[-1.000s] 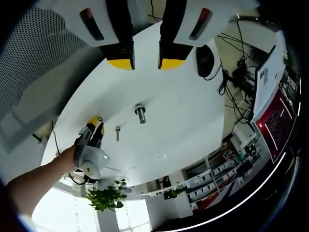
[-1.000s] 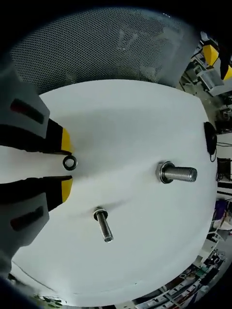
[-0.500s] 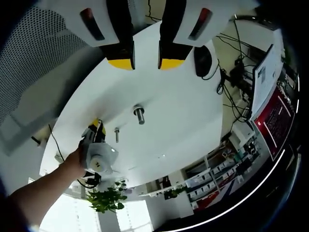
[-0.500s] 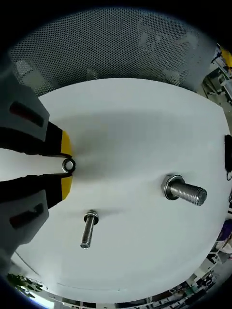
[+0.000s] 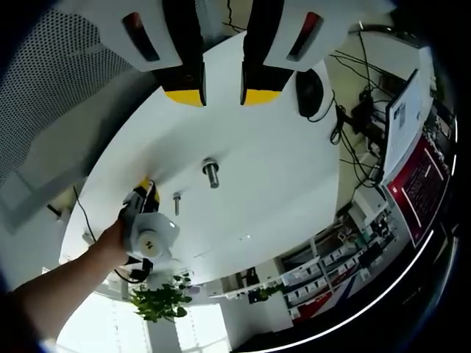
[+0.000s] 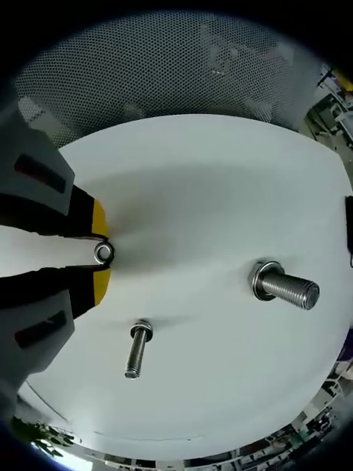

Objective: Place the washer onto the threaded stud by aligning its center hole with the stud, sliding it down to the base, and recovering from edge contact or off-axis alignment until the washer reaches the visible bottom stop.

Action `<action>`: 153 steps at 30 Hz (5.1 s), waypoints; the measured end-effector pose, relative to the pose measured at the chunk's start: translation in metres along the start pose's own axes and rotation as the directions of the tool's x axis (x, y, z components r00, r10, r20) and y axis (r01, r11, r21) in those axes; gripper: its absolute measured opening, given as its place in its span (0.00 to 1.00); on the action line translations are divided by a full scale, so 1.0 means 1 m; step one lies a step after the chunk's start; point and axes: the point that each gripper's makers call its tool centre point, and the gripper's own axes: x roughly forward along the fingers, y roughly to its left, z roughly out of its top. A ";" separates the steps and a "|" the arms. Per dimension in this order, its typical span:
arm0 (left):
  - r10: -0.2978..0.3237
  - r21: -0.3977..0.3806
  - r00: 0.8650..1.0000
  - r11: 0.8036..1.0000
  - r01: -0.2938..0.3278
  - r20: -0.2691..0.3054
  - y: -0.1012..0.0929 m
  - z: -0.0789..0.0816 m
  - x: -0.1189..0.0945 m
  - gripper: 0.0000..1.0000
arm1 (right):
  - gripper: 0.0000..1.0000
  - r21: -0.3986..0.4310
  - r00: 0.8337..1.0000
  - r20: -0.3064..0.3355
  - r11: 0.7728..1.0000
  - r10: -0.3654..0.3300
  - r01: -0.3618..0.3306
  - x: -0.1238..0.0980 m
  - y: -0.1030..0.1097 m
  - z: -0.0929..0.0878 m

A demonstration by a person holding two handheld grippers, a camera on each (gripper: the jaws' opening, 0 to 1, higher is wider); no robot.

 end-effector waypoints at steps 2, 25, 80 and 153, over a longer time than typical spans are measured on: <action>0.000 -0.002 1.000 1.000 0.000 0.004 0.001 0.001 0.000 0.16 | 0.16 0.020 0.999 0.035 1.000 -0.011 0.010 0.000 0.000 0.000; 0.012 0.000 1.000 1.000 -0.012 0.003 0.003 0.000 0.000 0.16 | 0.14 0.147 0.979 0.195 0.989 -0.059 0.030 -0.004 -0.008 -0.002; 0.003 -0.005 1.000 1.000 -0.003 0.008 0.002 0.001 -0.001 0.16 | 0.14 0.078 0.933 0.314 0.984 -0.175 0.158 -0.056 -0.074 0.034; -0.008 -0.009 1.000 1.000 0.007 -0.023 0.000 -0.004 0.003 0.16 | 0.21 0.181 0.956 0.282 0.983 -0.086 0.035 -0.023 -0.053 0.009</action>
